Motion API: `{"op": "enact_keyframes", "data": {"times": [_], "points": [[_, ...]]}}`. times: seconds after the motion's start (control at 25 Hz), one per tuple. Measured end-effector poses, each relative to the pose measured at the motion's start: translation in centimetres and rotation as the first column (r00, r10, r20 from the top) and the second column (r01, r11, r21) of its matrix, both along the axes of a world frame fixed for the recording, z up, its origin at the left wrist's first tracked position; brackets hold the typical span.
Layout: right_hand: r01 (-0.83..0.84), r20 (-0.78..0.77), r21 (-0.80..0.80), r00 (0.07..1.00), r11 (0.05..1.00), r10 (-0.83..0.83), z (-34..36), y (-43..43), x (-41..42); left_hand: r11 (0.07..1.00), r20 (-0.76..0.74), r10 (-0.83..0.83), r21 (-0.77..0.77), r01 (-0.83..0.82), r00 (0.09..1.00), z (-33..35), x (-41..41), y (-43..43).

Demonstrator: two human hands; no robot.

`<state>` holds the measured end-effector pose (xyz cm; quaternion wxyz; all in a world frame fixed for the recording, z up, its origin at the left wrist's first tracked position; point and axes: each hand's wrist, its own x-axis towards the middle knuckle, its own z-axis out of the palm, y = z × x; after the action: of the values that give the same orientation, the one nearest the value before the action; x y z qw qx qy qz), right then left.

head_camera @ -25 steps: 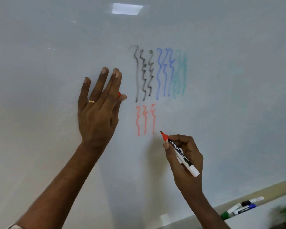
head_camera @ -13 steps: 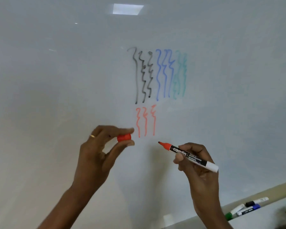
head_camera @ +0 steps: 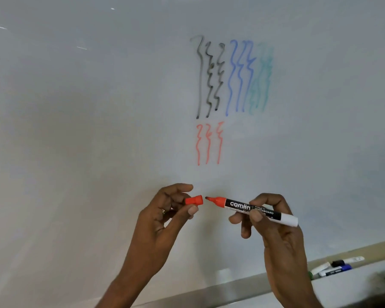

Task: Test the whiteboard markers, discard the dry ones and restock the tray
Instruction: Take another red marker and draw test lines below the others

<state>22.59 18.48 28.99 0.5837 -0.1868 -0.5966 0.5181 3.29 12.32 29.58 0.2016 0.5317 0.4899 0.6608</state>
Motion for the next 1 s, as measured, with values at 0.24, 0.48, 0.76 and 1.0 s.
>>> {"op": "enact_keyframes", "data": {"times": [0.24, 0.48, 0.76, 1.0], "points": [[0.016, 0.111, -0.002, 0.994, 1.000, -0.016, 0.1, -0.5, 0.9, 0.999, -0.050, -0.029, -0.027, 0.028, 0.998, -0.5, 0.5, -0.3], [0.003, 0.207, -0.025, 0.978, 1.000, 0.002, 0.4, 0.1, 2.1, 0.995, -0.048, -0.057, -0.085, 0.053, 0.997, -1.1, -0.2, -0.4], [-0.029, 0.428, 0.020, 0.904, 0.999, 0.017, 0.4, 0.5, 2.6, 0.977, -0.036, -0.118, -0.185, 0.110, 0.992, -1.8, -0.6, -0.7], [-0.028, 0.607, 0.149, 0.791, 0.988, -0.069, 0.2, 0.0, 2.7, 0.956, 0.005, -0.194, -0.222, 0.191, 0.981, -1.9, -0.8, -0.8]]}}
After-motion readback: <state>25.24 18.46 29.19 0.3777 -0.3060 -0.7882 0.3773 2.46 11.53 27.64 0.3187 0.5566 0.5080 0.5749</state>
